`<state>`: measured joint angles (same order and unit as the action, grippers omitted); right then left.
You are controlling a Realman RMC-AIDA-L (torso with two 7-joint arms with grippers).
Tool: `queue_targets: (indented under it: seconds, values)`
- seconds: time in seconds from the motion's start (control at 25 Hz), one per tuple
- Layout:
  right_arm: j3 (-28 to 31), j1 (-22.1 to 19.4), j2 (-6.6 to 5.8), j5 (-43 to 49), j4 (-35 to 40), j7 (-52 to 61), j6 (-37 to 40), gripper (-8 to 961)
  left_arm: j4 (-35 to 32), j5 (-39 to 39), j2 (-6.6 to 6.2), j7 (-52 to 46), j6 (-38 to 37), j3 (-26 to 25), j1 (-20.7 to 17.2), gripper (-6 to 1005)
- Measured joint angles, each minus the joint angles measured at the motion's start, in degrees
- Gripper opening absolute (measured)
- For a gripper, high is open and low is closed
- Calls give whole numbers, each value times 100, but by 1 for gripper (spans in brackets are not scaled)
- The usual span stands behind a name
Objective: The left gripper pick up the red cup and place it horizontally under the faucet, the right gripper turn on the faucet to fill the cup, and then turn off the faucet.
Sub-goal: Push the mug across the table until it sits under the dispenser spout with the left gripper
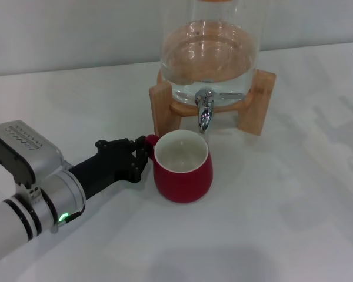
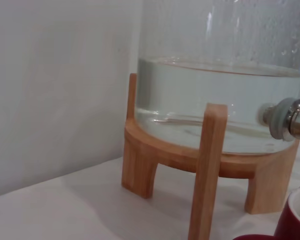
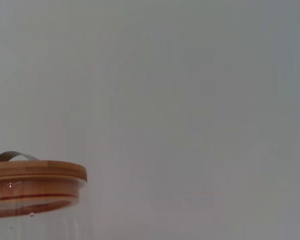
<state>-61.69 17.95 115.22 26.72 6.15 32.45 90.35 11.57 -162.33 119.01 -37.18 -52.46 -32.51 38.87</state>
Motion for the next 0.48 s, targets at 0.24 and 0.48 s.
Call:
queue_targets:
  seconds: [0.24, 0.48]
  values:
    - [0, -4, 0, 0, -1, 2, 68, 767, 49, 0, 0, -18, 0, 111, 9, 115]
    - [0, -3, 0, -1, -19, 3, 125, 767, 49, 0, 0, -71, 11, 166, 35, 115]
